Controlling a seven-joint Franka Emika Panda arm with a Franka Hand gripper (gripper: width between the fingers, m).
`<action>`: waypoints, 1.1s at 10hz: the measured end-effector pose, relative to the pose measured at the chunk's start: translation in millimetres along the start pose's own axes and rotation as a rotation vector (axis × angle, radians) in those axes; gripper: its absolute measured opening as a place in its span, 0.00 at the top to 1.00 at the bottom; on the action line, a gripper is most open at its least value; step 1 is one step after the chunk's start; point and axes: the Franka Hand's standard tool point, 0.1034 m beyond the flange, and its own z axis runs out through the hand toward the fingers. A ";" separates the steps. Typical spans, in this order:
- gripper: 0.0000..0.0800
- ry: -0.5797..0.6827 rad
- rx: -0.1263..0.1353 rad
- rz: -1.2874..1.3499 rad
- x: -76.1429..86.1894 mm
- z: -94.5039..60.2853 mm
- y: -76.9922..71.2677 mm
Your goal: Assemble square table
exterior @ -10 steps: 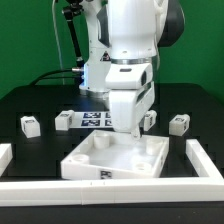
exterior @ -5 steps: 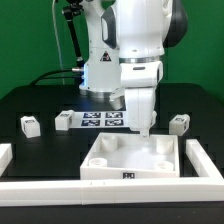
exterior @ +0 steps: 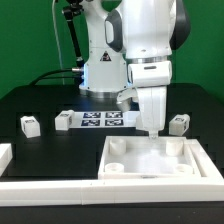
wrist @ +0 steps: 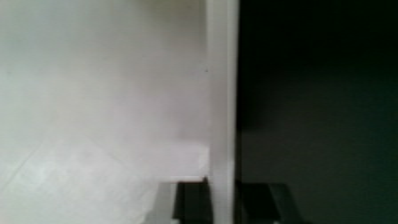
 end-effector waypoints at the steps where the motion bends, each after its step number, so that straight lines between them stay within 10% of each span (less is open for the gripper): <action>1: 0.93 -0.002 0.004 -0.001 0.2 0.1 0.2; 11: 0.93 -0.009 -0.015 -0.136 -6.9 -0.2 4.2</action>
Offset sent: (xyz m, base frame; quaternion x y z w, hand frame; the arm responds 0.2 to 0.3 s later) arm 0.0253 0.0238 -0.0064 -0.0402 -0.0125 -0.0808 0.9958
